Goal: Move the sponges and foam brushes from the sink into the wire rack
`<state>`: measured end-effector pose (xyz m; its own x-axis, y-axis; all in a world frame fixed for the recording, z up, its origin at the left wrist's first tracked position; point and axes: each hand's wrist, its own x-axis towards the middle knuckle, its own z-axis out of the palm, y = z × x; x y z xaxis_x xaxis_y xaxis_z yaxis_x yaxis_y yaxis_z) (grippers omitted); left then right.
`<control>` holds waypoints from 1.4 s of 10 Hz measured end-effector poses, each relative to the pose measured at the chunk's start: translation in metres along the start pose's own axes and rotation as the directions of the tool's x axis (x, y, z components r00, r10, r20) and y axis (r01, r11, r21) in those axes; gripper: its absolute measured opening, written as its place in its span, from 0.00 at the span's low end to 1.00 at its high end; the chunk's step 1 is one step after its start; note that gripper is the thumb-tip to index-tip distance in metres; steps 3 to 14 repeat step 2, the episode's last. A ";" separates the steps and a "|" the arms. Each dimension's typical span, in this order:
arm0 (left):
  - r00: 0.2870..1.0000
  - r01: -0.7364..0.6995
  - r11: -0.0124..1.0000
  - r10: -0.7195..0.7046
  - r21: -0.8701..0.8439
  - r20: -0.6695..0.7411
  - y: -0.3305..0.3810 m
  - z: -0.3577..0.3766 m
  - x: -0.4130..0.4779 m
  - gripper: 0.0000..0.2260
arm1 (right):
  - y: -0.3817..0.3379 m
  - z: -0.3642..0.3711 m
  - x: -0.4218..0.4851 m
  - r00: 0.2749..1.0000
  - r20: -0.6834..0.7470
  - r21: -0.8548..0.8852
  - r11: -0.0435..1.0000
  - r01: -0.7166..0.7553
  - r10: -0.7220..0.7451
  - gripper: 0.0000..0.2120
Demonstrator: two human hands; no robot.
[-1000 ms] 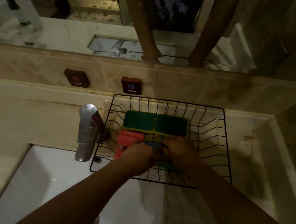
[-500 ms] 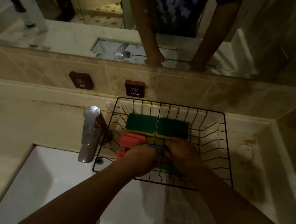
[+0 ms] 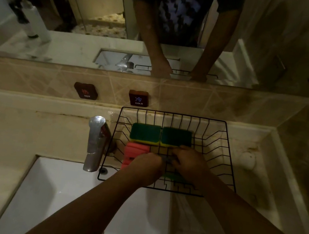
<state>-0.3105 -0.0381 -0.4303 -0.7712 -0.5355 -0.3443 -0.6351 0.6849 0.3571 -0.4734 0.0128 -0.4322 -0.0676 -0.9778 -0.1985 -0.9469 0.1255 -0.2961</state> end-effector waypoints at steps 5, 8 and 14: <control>0.996 -0.028 0.999 0.026 -0.018 -0.085 -0.001 -0.010 -0.019 0.08 | -0.014 -0.009 -0.016 0.999 -0.034 0.044 0.999 -0.017 0.018 0.07; 0.996 -0.028 0.999 0.026 -0.018 -0.085 -0.001 -0.010 -0.019 0.08 | -0.014 -0.009 -0.016 0.999 -0.034 0.044 0.999 -0.017 0.018 0.07; 0.996 -0.028 0.999 0.026 -0.018 -0.085 -0.001 -0.010 -0.019 0.08 | -0.014 -0.009 -0.016 0.999 -0.034 0.044 0.999 -0.017 0.018 0.07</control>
